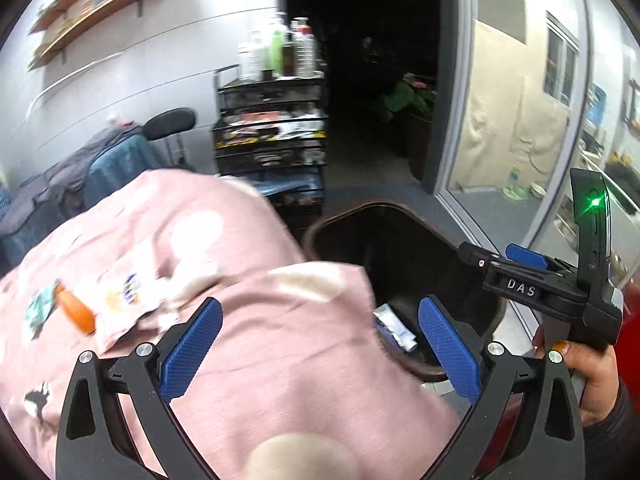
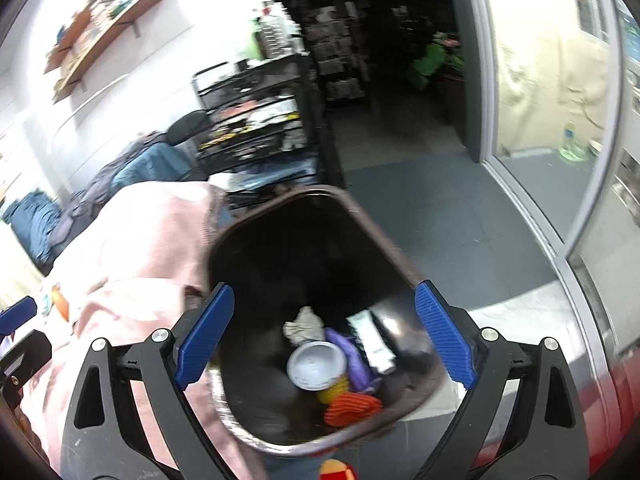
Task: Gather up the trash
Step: 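Move both tools back over the bed toward the remaining trash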
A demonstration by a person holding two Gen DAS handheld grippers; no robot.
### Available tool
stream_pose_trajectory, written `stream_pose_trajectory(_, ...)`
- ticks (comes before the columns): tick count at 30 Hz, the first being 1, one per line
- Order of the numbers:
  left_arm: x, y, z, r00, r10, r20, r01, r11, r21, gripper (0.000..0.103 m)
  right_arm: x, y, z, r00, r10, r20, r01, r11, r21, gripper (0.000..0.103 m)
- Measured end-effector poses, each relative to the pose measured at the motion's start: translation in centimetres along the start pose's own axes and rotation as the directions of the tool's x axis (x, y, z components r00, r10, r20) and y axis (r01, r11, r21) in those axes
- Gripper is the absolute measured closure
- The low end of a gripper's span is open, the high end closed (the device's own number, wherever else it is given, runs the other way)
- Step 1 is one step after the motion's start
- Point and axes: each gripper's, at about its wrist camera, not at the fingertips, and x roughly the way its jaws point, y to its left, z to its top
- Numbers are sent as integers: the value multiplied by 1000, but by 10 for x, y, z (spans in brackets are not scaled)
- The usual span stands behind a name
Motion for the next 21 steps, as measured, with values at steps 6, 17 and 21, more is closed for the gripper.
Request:
stream_pose_trajectory(6,-23,55,-27,995,94,-13,-95,991,-96,6,4,54,-1,995,96,-25,-98,991,-89,11)
stream_pose_trajectory(17,-57,159,-83,958,272,-89,-286,920,-268,6,11,159,-10,953,276,-127,-300,921,-247,11)
stream_pose_trajectory(21,-64,190,-98,942,313,-124,-336,891,-304,6,12,196,-16,929,324,-178,-365,879,-306,11)
